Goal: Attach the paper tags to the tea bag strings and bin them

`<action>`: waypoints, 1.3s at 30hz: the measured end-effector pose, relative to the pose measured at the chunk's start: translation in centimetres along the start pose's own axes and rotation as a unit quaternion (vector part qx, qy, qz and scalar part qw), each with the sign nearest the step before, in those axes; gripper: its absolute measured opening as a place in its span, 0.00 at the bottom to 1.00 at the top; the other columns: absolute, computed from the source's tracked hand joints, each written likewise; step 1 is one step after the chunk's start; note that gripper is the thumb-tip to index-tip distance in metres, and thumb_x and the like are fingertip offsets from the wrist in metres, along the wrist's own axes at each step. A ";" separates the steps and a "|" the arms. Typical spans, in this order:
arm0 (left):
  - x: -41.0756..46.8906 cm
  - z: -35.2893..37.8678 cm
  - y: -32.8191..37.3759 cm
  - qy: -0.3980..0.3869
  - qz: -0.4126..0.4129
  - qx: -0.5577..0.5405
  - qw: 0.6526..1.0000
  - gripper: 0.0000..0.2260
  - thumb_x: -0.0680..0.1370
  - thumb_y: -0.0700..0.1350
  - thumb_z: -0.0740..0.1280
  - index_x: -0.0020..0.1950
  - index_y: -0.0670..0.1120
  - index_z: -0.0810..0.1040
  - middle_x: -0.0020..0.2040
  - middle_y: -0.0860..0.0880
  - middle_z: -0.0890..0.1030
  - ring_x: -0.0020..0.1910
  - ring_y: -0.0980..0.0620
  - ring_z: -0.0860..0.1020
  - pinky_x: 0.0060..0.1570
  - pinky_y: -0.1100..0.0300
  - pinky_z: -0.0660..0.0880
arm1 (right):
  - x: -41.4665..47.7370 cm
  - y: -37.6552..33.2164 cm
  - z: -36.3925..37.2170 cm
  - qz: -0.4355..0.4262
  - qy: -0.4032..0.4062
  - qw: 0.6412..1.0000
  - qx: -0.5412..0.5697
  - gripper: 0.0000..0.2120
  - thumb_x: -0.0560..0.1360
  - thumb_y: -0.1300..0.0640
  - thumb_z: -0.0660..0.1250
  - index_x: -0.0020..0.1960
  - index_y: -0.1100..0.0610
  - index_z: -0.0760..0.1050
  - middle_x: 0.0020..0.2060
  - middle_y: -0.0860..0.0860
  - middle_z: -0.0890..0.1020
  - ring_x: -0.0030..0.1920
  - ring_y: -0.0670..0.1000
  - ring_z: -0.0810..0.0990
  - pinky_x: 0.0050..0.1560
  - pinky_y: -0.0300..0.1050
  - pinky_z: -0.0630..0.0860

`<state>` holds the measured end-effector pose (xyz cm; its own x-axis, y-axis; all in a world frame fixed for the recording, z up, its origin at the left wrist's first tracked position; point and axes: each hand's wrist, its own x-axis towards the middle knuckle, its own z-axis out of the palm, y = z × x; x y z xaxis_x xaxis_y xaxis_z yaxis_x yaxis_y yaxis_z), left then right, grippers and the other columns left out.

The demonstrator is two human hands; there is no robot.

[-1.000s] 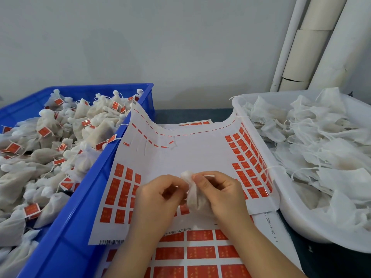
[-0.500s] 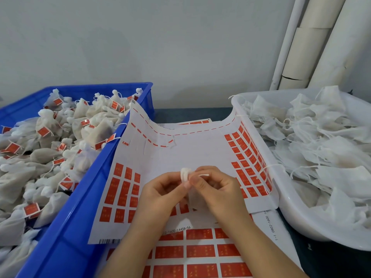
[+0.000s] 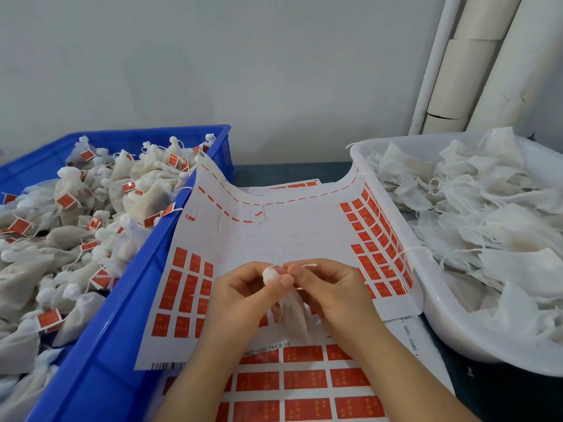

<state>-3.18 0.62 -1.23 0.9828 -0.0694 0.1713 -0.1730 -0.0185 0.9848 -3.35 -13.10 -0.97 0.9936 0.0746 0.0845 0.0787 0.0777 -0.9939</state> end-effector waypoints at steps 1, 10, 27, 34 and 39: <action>0.0 0.0 0.0 -0.011 -0.005 -0.009 1.000 0.09 0.64 0.56 0.70 0.39 0.54 0.83 0.35 0.50 0.82 0.35 0.50 0.81 0.35 0.64 0.77 | 0.0 0.0 -0.1 0.002 -0.001 1.000 0.005 0.09 0.60 0.40 0.67 0.38 0.38 0.82 0.39 0.42 0.85 0.44 0.42 0.82 0.40 0.33 0.78; -0.2 -0.2 0.3 -0.066 -0.007 0.011 0.998 0.02 0.67 0.44 0.71 0.36 0.51 0.82 0.33 0.48 0.81 0.32 0.50 0.81 0.33 0.64 0.77 | -0.1 -0.1 -0.1 0.009 -0.026 0.999 0.030 0.11 0.57 0.40 0.69 0.37 0.42 0.83 0.38 0.44 0.85 0.42 0.44 0.83 0.37 0.34 0.78; 0.1 -0.7 -0.4 -0.074 -0.010 -0.070 0.995 0.10 0.67 0.54 0.68 0.39 0.49 0.80 0.35 0.44 0.78 0.33 0.46 0.76 0.34 0.59 0.76 | 0.3 0.6 -0.6 0.016 -0.066 0.995 0.070 0.15 0.75 0.42 0.61 0.45 0.49 0.83 0.43 0.50 0.84 0.48 0.52 0.82 0.51 0.44 0.79; 0.1 -0.8 -0.4 -0.108 0.004 -0.039 0.993 0.06 0.70 0.53 0.70 0.41 0.52 0.80 0.36 0.51 0.79 0.37 0.51 0.79 0.39 0.61 0.78 | 0.5 0.5 -0.9 0.049 -0.115 0.990 0.058 0.12 0.69 0.49 0.68 0.48 0.51 0.83 0.46 0.53 0.84 0.50 0.55 0.82 0.56 0.54 0.77; 0.0 -0.9 -0.4 -0.145 -0.019 -0.080 0.986 0.12 0.69 0.52 0.68 0.43 0.44 0.78 0.36 0.49 0.77 0.38 0.52 0.77 0.40 0.63 0.76 | 0.5 0.7 -1.2 0.100 -0.175 0.970 0.136 0.13 0.64 0.49 0.71 0.45 0.54 0.84 0.43 0.55 0.83 0.48 0.57 0.80 0.56 0.52 0.76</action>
<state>-3.05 1.51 -1.63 0.9243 -0.3546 0.1412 -0.1009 0.1298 0.9864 -2.68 -14.21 -1.73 0.8946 0.4449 -0.0414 -0.1838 0.2820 -0.9416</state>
